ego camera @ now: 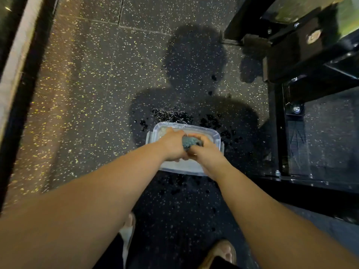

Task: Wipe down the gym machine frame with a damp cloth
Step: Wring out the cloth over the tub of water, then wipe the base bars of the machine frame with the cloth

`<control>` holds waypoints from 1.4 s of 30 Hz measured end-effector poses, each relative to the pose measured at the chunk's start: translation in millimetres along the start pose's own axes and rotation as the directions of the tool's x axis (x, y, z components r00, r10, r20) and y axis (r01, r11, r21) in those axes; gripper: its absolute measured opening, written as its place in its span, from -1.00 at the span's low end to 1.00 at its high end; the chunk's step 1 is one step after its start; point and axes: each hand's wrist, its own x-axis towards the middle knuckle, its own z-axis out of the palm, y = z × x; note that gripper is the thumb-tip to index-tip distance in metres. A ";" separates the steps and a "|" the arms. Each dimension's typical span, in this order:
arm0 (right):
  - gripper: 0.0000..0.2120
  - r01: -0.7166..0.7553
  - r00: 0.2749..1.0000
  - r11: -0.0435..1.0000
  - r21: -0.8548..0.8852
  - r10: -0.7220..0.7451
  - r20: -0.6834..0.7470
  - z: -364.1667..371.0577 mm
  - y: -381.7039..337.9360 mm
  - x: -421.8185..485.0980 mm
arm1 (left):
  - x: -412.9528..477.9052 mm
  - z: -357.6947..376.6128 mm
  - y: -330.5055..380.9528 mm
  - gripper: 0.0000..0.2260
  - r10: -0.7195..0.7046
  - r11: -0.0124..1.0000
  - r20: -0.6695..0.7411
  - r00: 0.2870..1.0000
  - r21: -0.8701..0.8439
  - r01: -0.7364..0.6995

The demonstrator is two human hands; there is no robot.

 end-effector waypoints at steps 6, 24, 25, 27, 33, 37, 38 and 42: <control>-0.53 0.032 0.994 0.952 0.305 0.001 -0.109 15.7 -83.6 -137.7 | -143.2 -67.2 44.3 -0.67 0.077 0.926 -0.070 0.995 -0.364 -0.097; -0.77 0.415 0.785 0.906 -0.083 -0.403 -0.471 -145.6 -172.4 -595.7 | -495.4 -65.4 382.4 -0.66 0.369 0.900 0.156 0.916 0.187 -0.394; -0.77 0.414 0.768 0.905 -0.096 -0.404 -0.496 -164.4 -162.2 -611.7 | -502.5 -51.4 399.3 -0.53 0.304 0.926 0.211 0.929 0.163 -0.340; -0.66 0.401 0.726 0.907 -0.130 -0.401 -0.559 -208.5 -134.1 -652.8 | -515.3 -10.1 438.9 -0.41 0.181 0.972 0.288 0.940 0.093 -0.215; -0.72 0.362 0.566 0.819 0.445 0.185 -0.803 -289.1 -65.6 -726.0 | -532.0 118.1 522.8 -0.95 0.334 0.940 0.422 0.843 -0.215 -0.265; -0.47 0.253 0.932 0.343 0.905 0.165 -0.323 -324.8 -41.8 -735.0 | -521.8 174.2 561.5 -0.89 0.336 0.942 0.461 0.822 -0.190 -0.278; -0.57 0.306 0.920 0.308 0.901 0.147 -0.363 -335.3 -37.3 -732.8 | -516.5 184.8 568.7 -0.88 0.349 0.937 0.428 0.834 -0.149 -0.316; -0.82 0.546 0.756 0.292 0.785 0.232 -0.612 -396.4 -23.8 -719.7 | -481.0 218.4 606.0 -0.87 0.451 0.893 0.241 0.860 -0.099 -0.440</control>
